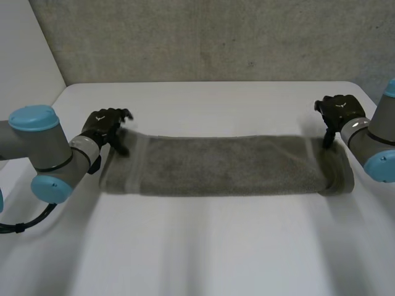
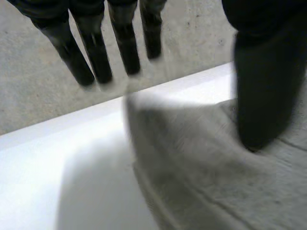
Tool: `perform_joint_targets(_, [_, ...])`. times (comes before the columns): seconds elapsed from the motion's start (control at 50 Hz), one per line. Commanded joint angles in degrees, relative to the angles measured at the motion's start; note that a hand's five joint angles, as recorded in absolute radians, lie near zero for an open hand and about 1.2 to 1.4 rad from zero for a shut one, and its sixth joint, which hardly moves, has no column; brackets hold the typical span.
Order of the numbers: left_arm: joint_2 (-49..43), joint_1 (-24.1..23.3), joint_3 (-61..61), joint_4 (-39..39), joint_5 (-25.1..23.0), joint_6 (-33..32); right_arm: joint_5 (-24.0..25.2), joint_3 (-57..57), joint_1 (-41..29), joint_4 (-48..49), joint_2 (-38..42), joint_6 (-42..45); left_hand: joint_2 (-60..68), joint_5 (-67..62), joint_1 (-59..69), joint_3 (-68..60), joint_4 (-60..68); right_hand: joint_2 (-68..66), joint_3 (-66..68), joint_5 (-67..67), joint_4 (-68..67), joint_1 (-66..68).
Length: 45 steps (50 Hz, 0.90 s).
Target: Fold the towel.
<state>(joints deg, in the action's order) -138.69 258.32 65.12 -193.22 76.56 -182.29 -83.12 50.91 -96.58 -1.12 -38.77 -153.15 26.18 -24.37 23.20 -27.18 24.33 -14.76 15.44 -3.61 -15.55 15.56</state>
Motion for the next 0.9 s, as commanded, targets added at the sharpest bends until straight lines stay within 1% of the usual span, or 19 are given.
perform_joint_targets(0.02, [3.9, -0.9, 0.6, 3.0, 0.1, 0.2, -2.1, 5.2, -0.4, 0.2, -5.3, -0.3, -15.3, 23.5, -12.3, 16.3, -13.4, 4.8, -5.4, 3.6, 5.5, -5.6])
perform_joint_targets(0.08, [7.9, -0.6, 2.5, 3.3, 0.3, 0.5, -2.0, 8.2, 0.0, 0.6, -8.7, -0.4, -15.3, 23.5, -12.3, 16.3, -13.4, 4.8, -5.4, 3.6, 5.5, -5.6])
perform_joint_targets(0.12, [14.1, -0.2, 6.9, 3.2, 0.3, 0.5, -1.5, 15.9, 0.5, 2.1, -14.9, -0.5, -15.1, 23.3, -12.1, 16.1, -13.3, 4.8, -5.4, 3.6, 5.5, -5.6])
perform_joint_targets(0.14, [14.2, -0.2, 6.9, 3.2, 0.3, 0.5, -1.5, 15.9, 0.5, 2.1, -14.9, -0.5, -15.1, 23.3, -12.1, 16.1, -13.3, 4.8, -5.4, 3.6, 5.5, -5.6])
perform_joint_targets(0.18, [16.4, -0.3, 8.9, 3.1, 0.2, 0.5, -0.5, 23.4, 0.5, 2.5, -20.0, -0.5, -15.1, 23.3, -12.1, 16.1, -13.3, 4.8, -5.4, 3.6, 5.5, -5.6])
perform_joint_targets(0.22, [21.8, -0.9, 14.7, 2.4, -0.1, 0.5, 0.2, 26.6, 0.5, 2.5, -22.2, -0.4, -15.3, 23.5, -12.3, 16.3, -13.4, 4.8, -5.4, 3.6, 5.5, -5.6])
perform_joint_targets(0.28, [25.1, -1.2, 19.1, 1.8, -0.1, 0.5, 1.1, 32.0, 0.5, 2.5, -25.0, -0.4, -15.6, 23.8, -12.6, 16.6, -13.8, 4.8, -5.4, 3.6, 5.5, -5.6])
perform_joint_targets(0.36, [27.6, -2.5, 23.3, -0.1, -0.2, 0.5, 1.4, 36.4, 1.2, 3.2, -25.8, -0.3, -15.6, 23.8, -12.6, 16.6, -13.8, 4.8, -5.4, 3.6, 5.5, -5.6])
perform_joint_targets(0.4, [28.3, -3.2, 25.2, -1.5, -0.2, 0.5, 1.9, 39.3, 3.1, 5.4, -25.8, -0.3, -15.6, 23.8, -12.6, 16.6, -13.8, 0.3, -1.0, -0.8, 1.1, -1.1])
perform_joint_targets(0.52, [28.6, -4.0, 30.6, -8.0, 0.1, 0.3, 3.2, 40.8, 4.2, 9.1, -24.7, -0.2, -15.6, 23.8, -12.6, 16.6, -13.8, -4.4, 3.7, -5.6, -3.6, 3.6])
perform_joint_targets(0.62, [28.3, -4.0, 31.6, -9.0, 0.3, 0.3, 3.3, 39.2, 4.6, 10.9, -19.2, 0.0, -15.5, 23.7, -12.5, 16.5, -13.6, -10.8, 10.1, -12.0, -10.0, 10.0])
perform_joint_targets(0.66, [28.2, -4.0, 31.7, -9.0, 0.3, 0.4, 2.9, 36.9, 4.6, 10.4, -15.9, -0.2, -15.6, 23.8, -12.6, 16.6, -13.8, -20.2, 19.5, -21.3, -19.4, 19.4])
perform_joint_targets(0.68, [28.2, -4.0, 31.7, -9.0, 0.3, 0.4, 2.9, 36.9, 4.6, 10.4, -15.9, -0.2, -15.6, 23.8, -12.6, 16.6, -13.8, -20.2, 19.5, -21.4, -19.4, 19.4])
perform_joint_targets(0.7, [28.1, -4.0, 31.7, -9.0, 0.3, 0.4, 2.4, 35.9, 4.6, 10.3, -14.8, -0.1, -15.6, 23.8, -12.6, 16.6, -13.8, -25.7, 25.0, -26.9, -24.9, 24.9])
perform_joint_targets(0.72, [28.1, -4.0, 31.7, -9.0, 0.3, 0.4, 2.2, 35.4, 4.6, 10.3, -13.9, 0.0, -15.6, 23.8, -12.6, 16.6, -13.8, -38.1, 37.4, -39.2, -37.3, 37.3])
perform_joint_targets(0.74, [28.0, -4.0, 31.7, -9.0, 0.3, 0.4, 2.2, 35.4, 4.6, 10.3, -13.9, 0.0, -15.6, 23.8, -12.6, 16.6, -13.8, -38.2, 37.5, -39.4, -37.4, 37.4])
perform_joint_targets(0.76, [28.0, -4.0, 31.8, -9.0, 0.3, 0.4, 1.6, 35.1, 4.9, 10.3, -13.6, 0.1, -15.6, 23.8, -12.6, 16.6, -13.8, -55.7, 55.0, -56.9, -54.9, 54.9])
perform_joint_targets(0.78, [28.0, -4.0, 31.8, -9.0, 0.3, 0.4, 0.5, 35.0, 5.4, 10.3, -13.6, 0.0, -15.6, 23.8, -12.6, 16.6, -13.8, -65.1, 64.5, -66.3, -64.4, 64.3])
perform_joint_targets(0.9, [28.1, -3.9, 32.7, -9.3, 0.3, 0.4, -3.3, 35.1, 7.7, 10.4, -17.6, 0.3, -15.6, 23.8, -12.6, 16.6, -13.8, -65.2, 64.6, -66.4, -64.5, 64.4])
